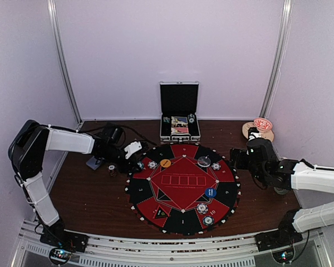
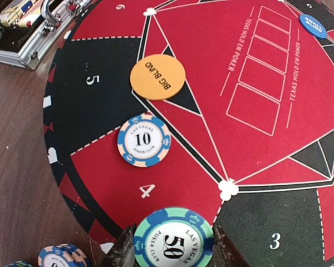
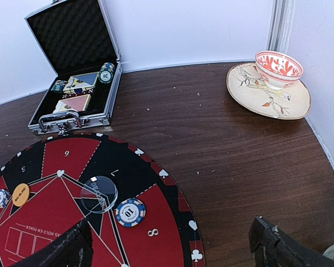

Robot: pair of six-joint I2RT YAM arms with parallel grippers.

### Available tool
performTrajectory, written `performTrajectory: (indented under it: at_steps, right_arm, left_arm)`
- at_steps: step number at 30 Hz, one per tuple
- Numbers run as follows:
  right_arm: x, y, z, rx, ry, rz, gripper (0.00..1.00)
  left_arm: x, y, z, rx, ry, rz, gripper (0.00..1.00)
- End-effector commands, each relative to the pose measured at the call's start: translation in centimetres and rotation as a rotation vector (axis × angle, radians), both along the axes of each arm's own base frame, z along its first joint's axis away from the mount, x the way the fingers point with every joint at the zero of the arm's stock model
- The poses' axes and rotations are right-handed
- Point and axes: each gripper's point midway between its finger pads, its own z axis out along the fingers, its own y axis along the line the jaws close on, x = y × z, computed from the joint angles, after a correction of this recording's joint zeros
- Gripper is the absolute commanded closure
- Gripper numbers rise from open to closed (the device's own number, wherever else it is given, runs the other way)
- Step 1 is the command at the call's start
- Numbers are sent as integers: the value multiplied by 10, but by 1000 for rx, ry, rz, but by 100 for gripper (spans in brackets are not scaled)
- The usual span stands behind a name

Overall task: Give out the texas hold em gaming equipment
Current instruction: Place the poker chips pile at the big blind area.

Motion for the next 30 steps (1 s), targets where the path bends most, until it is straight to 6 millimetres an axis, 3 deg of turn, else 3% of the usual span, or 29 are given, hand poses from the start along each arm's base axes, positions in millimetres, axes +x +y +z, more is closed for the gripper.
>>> performTrajectory:
  at_steps: [1,14,30]
  right_arm:
    - [3,0,3,-2,-5,1,0]
    - [3,1,2,-4,-2,4,0]
    - [3,1,3,-4,-4,2,0]
  left_arm:
    - [19,-14,10,-53,-34,34,74]
    - [23,-31,-13,-45,4,48,73]
    - [14,-40,-25,-50,66,16,72]
